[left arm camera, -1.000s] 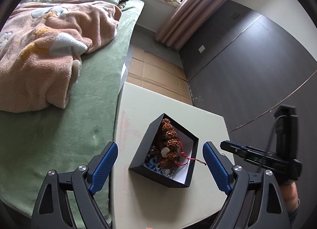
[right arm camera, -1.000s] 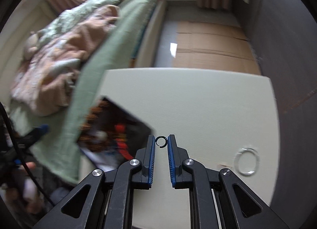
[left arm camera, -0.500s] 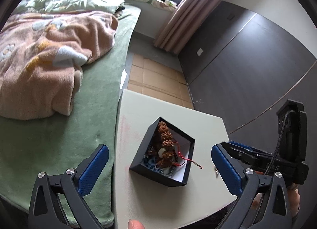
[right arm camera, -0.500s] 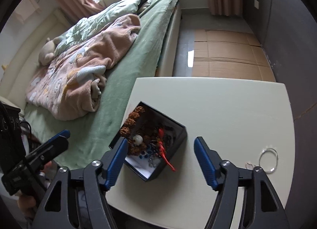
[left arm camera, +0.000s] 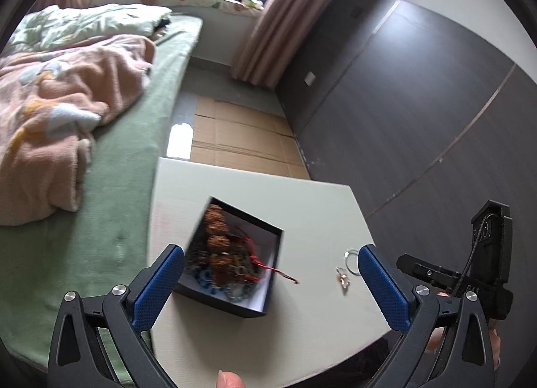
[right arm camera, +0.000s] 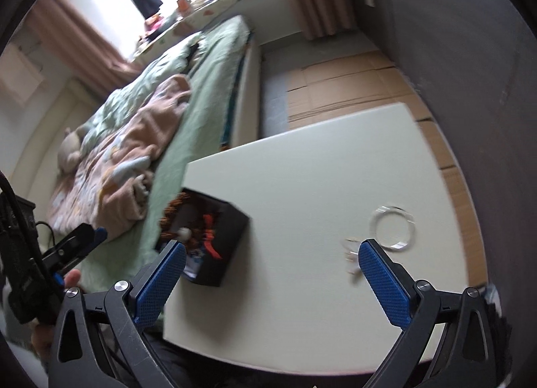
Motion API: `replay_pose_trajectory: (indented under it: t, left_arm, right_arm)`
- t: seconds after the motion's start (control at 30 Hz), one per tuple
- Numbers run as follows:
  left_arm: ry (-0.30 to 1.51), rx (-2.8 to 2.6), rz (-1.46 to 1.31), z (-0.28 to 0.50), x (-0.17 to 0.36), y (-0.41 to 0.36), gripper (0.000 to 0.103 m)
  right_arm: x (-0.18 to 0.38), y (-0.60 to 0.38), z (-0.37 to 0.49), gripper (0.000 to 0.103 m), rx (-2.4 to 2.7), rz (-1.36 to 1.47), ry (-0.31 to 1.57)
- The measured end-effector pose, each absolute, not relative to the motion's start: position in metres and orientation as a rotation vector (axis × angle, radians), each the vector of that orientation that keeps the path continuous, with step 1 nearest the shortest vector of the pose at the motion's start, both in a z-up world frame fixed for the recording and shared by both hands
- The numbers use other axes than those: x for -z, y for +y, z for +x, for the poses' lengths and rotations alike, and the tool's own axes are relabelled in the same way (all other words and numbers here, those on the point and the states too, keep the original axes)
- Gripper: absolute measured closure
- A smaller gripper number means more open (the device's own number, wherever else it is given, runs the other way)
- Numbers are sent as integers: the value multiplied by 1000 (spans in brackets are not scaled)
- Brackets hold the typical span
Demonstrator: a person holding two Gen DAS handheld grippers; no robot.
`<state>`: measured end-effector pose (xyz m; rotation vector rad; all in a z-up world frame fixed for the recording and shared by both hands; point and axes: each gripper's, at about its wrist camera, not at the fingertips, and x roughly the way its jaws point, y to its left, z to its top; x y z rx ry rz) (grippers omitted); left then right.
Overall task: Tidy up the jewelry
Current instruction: 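Move the left tool to the white butterfly brooch and open it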
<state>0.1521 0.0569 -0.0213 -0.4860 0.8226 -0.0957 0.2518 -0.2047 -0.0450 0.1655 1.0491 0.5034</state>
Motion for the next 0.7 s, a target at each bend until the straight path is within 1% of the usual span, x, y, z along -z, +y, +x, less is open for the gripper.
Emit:
replay_pose_trajectory:
  t: [0.37, 0.47, 0.6, 0.67, 0.7]
  left_arm:
    - [896, 179, -316, 177, 25, -16, 0]
    - [891, 245, -236, 183, 26, -39, 0]
    - [929, 316, -108, 195, 36, -66, 1]
    - [944, 329, -75, 199, 43, -73, 2]
    - [961, 339, -59, 203, 47, -78, 5]
  right_arm:
    - [68, -286, 244, 0, -351, 304, 1031]
    - [77, -300, 242, 0, -338, 348, 1029]
    - [89, -311, 239, 1, -320, 400, 1015]
    - [94, -314, 239, 1, -314, 406, 1007]
    - [96, -315, 239, 1, -304, 411, 1001]
